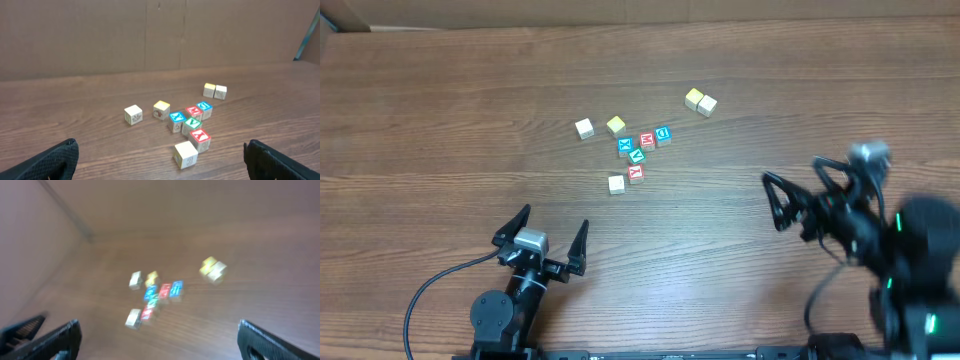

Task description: Flip 3 blocks

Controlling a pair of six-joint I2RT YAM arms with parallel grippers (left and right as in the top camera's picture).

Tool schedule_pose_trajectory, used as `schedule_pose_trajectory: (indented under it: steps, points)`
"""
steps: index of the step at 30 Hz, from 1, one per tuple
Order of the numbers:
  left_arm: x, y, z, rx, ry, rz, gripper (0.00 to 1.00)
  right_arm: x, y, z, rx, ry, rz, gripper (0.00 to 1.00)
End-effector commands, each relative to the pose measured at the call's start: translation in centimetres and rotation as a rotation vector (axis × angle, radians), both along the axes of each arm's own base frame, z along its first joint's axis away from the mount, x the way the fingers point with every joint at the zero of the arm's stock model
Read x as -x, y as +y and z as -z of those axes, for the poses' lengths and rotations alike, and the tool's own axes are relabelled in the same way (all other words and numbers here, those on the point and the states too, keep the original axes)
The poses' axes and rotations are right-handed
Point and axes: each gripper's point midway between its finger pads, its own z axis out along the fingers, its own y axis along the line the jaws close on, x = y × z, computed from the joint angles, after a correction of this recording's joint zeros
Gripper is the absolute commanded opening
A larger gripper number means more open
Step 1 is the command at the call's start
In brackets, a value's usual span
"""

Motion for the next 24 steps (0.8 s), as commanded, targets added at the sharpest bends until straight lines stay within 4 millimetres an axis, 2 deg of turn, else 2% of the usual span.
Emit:
schedule_pose_trajectory:
  steps: [1,4,7,11,14,18,21,24]
  points:
    - [0.1,-0.3,-0.1,0.012,-0.003,0.017,1.0,-0.8,3.1,1.0,-0.113,0.295,-0.188,1.0]
    - [0.1,-0.3,-0.1,0.012,-0.003,0.017,1.0,-0.7,3.7,4.2,-0.141,0.598,-0.196,1.0]
    - [0.1,-0.3,-0.1,0.012,-0.003,0.017,1.0,0.0,4.5,7.8,-0.12,0.813,-0.231,1.0]
    - [0.1,-0.3,-0.1,0.012,-0.003,0.017,1.0,1.8,5.7,11.1,-0.045,0.959,-0.35,1.0]
    - [0.1,-0.3,-0.1,0.013,-0.004,0.018,1.0,2.6,6.7,12.2,-0.001,0.991,-0.418,1.0]
    - [0.1,-0.3,-0.1,0.012,-0.004,0.017,1.0,2.9,8.4,12.3,0.034,0.955,-0.479,1.0]
    - [0.2,-0.7,-0.5,0.027,-0.016,0.038,1.0,2.2,9.4,12.2,0.044,0.893,-0.505,1.0]
    - [0.7,-1.9,-0.2,0.053,0.007,0.113,1.0,1.6,9.9,12.0,0.048,0.852,-0.517,1.0]
